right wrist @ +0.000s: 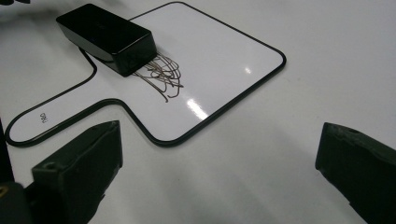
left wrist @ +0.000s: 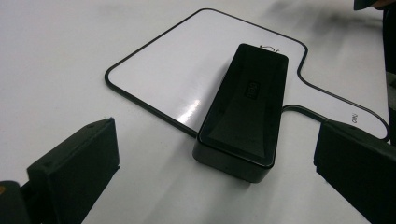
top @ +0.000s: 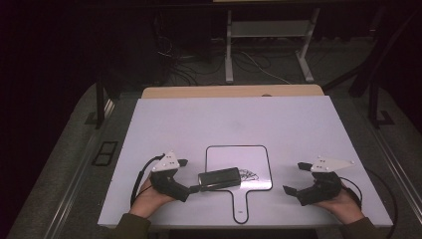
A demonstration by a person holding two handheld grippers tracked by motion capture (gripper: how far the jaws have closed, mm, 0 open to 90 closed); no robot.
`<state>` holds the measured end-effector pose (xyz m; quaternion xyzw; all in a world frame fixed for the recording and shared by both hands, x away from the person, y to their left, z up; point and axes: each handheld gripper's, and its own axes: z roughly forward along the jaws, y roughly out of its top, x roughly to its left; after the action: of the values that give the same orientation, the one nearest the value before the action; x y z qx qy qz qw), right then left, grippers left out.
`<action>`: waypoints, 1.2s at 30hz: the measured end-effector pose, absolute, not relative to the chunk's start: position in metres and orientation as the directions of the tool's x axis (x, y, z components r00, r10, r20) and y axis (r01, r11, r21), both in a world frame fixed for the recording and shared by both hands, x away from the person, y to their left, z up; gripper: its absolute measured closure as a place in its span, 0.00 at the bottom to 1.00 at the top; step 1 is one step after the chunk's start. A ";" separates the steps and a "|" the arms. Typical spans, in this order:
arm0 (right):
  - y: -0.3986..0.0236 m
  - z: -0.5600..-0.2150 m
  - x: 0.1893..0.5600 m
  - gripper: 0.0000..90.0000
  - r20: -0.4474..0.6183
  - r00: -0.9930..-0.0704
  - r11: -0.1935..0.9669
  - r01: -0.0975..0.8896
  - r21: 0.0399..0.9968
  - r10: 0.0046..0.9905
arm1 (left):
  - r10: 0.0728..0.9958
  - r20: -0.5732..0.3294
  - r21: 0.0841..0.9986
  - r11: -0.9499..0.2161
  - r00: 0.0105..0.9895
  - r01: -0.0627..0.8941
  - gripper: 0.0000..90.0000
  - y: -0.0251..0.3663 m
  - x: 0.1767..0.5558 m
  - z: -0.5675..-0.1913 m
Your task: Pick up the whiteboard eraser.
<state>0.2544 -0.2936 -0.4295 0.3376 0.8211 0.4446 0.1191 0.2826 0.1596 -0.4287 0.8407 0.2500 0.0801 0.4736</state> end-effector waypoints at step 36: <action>-0.292 -0.430 0.251 0.00 0.089 -0.757 0.392 0.432 0.812 0.648 | 0.456 -0.104 0.848 -0.424 0.884 0.318 0.01 0.147 0.294 -0.418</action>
<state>0.2506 -0.2917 -0.4298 0.3270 0.8254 0.4437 0.1218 0.2942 0.1472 -0.4176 0.8407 0.2304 0.0713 0.4849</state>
